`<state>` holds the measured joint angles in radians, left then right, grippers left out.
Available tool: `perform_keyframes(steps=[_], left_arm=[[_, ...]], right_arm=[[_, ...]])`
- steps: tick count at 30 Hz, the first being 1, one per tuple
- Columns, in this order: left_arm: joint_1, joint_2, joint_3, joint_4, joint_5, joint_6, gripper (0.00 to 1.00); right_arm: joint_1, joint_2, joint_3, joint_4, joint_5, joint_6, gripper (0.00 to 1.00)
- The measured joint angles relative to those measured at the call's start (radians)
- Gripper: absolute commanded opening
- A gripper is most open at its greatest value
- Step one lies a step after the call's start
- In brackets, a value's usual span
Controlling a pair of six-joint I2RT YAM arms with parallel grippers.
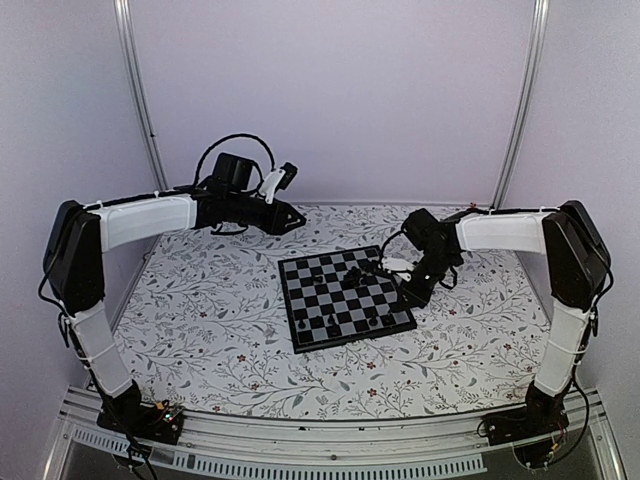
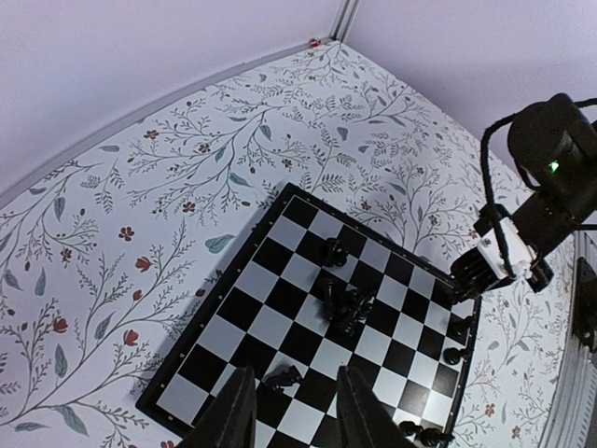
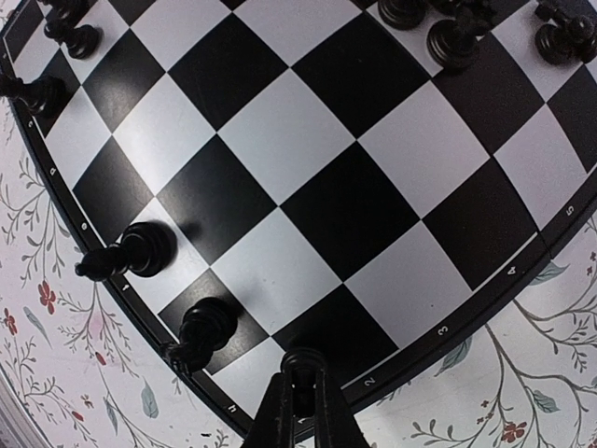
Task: Set up the chess pieces on the board
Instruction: Place the chess piece on the chessboard.
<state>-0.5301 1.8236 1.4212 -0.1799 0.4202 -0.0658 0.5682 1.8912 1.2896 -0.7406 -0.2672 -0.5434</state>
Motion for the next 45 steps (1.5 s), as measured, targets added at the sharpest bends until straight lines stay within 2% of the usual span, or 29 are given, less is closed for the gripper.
perform_keyframes(steps=[11,17,23,35,40,45], left_arm=[[0.000,0.000,0.000,-0.003,0.000,0.010,0.32],[-0.003,0.000,0.000,-0.009,0.000,0.012,0.32],[-0.011,0.000,0.000,-0.017,0.000,0.014,0.32],[-0.022,0.000,0.000,-0.022,-0.003,0.034,0.33],[-0.043,0.000,0.001,-0.037,-0.021,0.068,0.34],[-0.104,0.014,0.027,-0.102,-0.056,0.134,0.35]], right_arm=[[0.000,0.018,0.015,0.006,0.000,0.002,0.05],[0.000,0.029,0.027,0.015,0.000,0.008,0.14],[0.000,0.034,0.027,0.016,0.009,0.012,0.17],[0.000,0.033,0.035,0.007,0.014,0.027,0.35],[-0.020,-0.049,0.025,0.009,-0.018,0.024,0.35],[-0.097,-0.231,-0.073,0.072,-0.077,0.009,0.36]])
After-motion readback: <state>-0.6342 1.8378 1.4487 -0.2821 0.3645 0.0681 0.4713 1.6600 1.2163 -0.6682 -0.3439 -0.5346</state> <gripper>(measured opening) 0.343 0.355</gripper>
